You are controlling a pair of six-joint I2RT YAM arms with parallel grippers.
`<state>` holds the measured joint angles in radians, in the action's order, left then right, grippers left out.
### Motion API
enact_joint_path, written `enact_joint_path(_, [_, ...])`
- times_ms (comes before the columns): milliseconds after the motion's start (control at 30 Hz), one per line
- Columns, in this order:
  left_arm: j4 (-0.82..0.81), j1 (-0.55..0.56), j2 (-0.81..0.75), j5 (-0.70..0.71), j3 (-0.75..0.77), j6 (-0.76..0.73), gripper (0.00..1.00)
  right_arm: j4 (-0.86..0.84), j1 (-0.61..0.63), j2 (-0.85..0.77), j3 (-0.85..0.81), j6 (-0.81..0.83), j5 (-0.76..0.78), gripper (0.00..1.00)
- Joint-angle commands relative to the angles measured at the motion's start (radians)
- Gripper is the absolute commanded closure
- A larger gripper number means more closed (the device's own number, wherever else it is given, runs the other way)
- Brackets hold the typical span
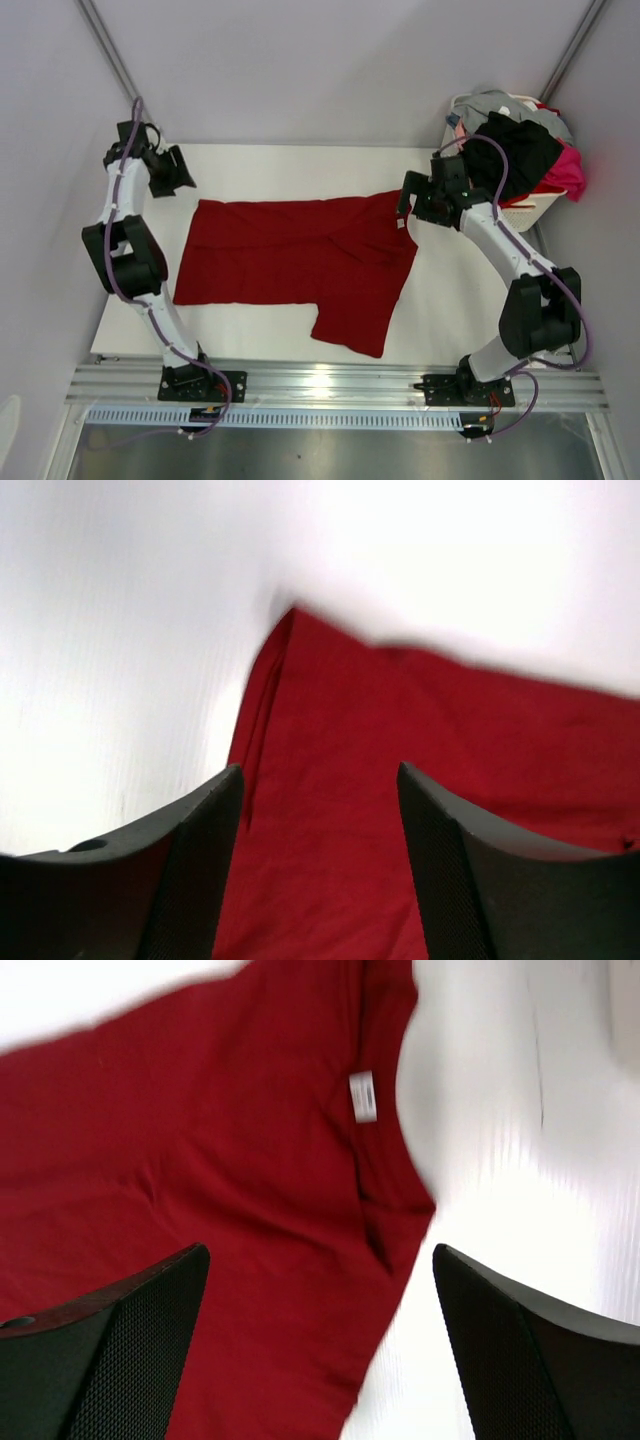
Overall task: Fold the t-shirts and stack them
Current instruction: Fold the flattened tshirt in 1/3 of the way
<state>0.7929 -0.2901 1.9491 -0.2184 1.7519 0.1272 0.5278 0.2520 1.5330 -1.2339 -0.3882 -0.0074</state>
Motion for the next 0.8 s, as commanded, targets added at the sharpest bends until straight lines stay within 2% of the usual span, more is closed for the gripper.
enact_joint_path(0, [0.003, 0.046, 0.109, -0.078, 0.113, -0.021, 0.35, -0.061, -0.017, 0.128, -0.093, 0.04, 0.006, 0.05])
enact_joint_path(167, [0.023, 0.068, 0.223, 0.005, 0.219, 0.009, 0.4, -0.111, -0.017, 0.324, -0.229, 0.025, 0.038, 0.11])
enact_joint_path(367, [0.037, 0.063, 0.261, 0.06, 0.261, 0.008, 0.41, -0.133, -0.017, 0.519, -0.364, 0.012, 0.081, 0.17])
enact_joint_path(433, [0.037, 0.063, 0.267, 0.065, 0.264, 0.006, 0.44, -0.121, -0.017, 0.571, -0.395, 0.009, 0.101, 0.2])
enact_joint_path(533, [0.042, 0.062, 0.28, 0.06, 0.261, 0.006, 0.51, -0.101, -0.013, 0.607, -0.443, 0.012, 0.124, 0.28])
enact_joint_path(567, [0.04, 0.063, 0.28, 0.059, 0.258, 0.008, 0.58, -0.106, -0.008, 0.611, -0.443, 0.012, 0.135, 0.33])
enact_joint_path(600, [0.035, 0.062, 0.281, 0.059, 0.247, 0.008, 0.6, -0.11, -0.007, 0.61, -0.441, 0.017, 0.142, 0.4])
enact_joint_path(667, [0.032, 0.062, 0.286, 0.056, 0.244, 0.008, 0.66, -0.112, -0.003, 0.607, -0.438, 0.023, 0.159, 0.45])
enact_joint_path(767, [0.04, 0.063, 0.297, 0.056, 0.242, 0.009, 0.67, -0.109, -0.003, 0.607, -0.435, 0.034, 0.167, 0.48])
